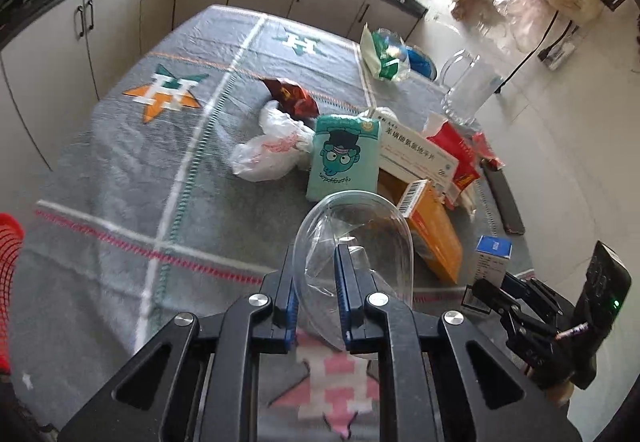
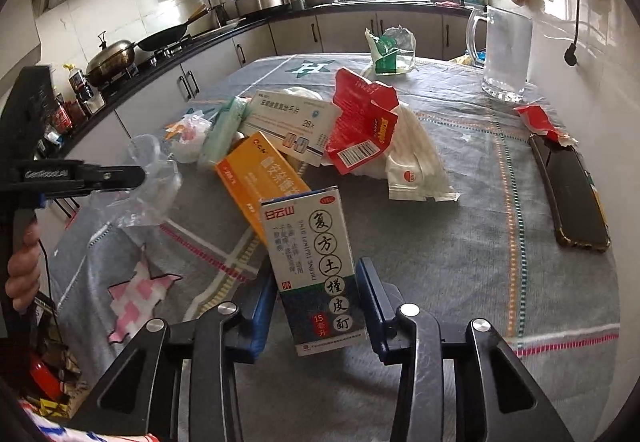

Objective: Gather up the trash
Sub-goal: 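Carry both items to the red basket and open both tools over it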

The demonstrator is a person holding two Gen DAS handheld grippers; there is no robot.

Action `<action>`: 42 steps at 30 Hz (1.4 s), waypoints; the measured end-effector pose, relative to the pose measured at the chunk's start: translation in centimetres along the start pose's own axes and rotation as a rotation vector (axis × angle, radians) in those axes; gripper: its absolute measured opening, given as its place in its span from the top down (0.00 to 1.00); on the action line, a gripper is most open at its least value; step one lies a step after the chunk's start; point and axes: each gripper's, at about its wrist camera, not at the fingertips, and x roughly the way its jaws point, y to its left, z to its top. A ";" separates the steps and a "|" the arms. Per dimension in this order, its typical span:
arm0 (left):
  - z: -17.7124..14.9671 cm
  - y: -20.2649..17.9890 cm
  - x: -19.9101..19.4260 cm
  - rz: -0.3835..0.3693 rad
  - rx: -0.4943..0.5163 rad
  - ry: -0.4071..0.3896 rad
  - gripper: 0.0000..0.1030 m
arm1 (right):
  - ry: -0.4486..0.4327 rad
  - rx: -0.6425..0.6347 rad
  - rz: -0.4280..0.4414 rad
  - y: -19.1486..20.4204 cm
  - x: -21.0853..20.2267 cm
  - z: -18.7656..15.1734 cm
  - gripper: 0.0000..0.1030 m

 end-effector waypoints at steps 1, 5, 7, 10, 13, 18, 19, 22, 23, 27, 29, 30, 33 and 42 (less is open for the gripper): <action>-0.4 0.4 -1.0 0.000 -0.007 -0.018 0.85 | -0.004 0.002 0.000 0.1 -0.3 0.0 0.58; -1.6 2.2 -4.4 0.031 -0.031 -0.081 0.85 | -0.030 0.008 0.007 1.0 -1.7 0.1 0.58; -2.7 3.7 -6.6 0.075 -0.049 -0.126 0.85 | -0.044 0.006 0.015 1.7 -2.5 0.2 0.58; -4.2 6.4 -9.7 0.156 -0.090 -0.194 0.85 | -0.059 -0.002 0.032 3.0 -3.4 0.3 0.58; -5.6 9.9 -12.7 0.240 -0.152 -0.253 0.85 | -0.065 -0.010 0.062 4.4 -3.9 0.5 0.58; -7.9 15.5 -16.4 0.350 -0.261 -0.315 0.85 | -0.056 -0.039 0.133 8.0 -3.6 1.0 0.58; -8.3 16.7 -17.0 0.366 -0.285 -0.323 0.85 | -0.048 -0.045 0.155 9.0 -3.3 1.2 0.58; -9.4 19.4 -17.7 0.383 -0.345 -0.332 0.85 | -0.023 -0.063 0.211 11.7 -2.3 1.7 0.58; -9.8 20.6 -17.8 0.387 -0.371 -0.332 0.85 | -0.014 -0.069 0.228 12.6 -1.9 1.8 0.58; -10.8 23.5 -17.3 0.396 -0.423 -0.321 0.85 | 0.037 -0.102 0.313 17.2 0.0 2.5 0.58; -11.3 24.9 -17.0 0.402 -0.443 -0.311 0.85 | 0.067 -0.125 0.365 20.0 1.2 3.0 0.58; -11.5 25.7 -16.8 0.410 -0.453 -0.306 0.85 | 0.077 -0.134 0.383 21.2 1.7 3.1 0.58; -11.7 27.7 -16.2 0.430 -0.475 -0.295 0.85 | 0.111 -0.167 0.443 25.4 3.6 3.9 0.58; -11.9 31.8 -14.8 0.472 -0.509 -0.261 0.85 | 0.232 -0.200 0.566 36.4 11.6 5.8 0.58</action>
